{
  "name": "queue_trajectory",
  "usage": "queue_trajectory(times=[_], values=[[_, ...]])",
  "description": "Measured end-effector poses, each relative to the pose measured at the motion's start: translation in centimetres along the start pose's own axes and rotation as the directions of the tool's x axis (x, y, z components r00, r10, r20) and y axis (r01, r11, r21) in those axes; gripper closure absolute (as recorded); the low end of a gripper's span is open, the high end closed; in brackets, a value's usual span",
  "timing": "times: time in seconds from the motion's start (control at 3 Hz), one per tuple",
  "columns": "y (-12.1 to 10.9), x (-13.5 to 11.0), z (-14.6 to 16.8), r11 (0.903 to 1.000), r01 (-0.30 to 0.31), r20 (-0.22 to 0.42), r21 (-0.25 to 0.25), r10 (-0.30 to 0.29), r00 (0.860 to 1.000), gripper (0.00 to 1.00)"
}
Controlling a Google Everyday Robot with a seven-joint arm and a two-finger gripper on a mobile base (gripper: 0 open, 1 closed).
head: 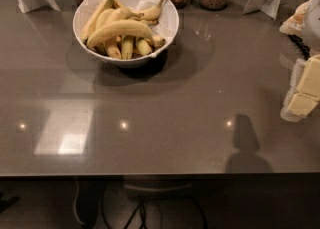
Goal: Pick banana from white bowl
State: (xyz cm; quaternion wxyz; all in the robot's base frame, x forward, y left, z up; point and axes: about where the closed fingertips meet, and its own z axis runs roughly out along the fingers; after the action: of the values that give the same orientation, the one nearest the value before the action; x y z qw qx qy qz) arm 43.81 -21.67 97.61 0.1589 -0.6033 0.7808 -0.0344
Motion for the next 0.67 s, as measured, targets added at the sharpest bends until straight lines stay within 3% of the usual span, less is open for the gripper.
queue_trajectory(times=[0.33,0.67], values=[[0.0,0.0,0.0,1.0,0.0,0.0,0.0,0.0,1.0,0.0],[-0.9,-2.6,0.9,0.9987,0.033,0.087,0.039,-0.037,0.996,0.0]])
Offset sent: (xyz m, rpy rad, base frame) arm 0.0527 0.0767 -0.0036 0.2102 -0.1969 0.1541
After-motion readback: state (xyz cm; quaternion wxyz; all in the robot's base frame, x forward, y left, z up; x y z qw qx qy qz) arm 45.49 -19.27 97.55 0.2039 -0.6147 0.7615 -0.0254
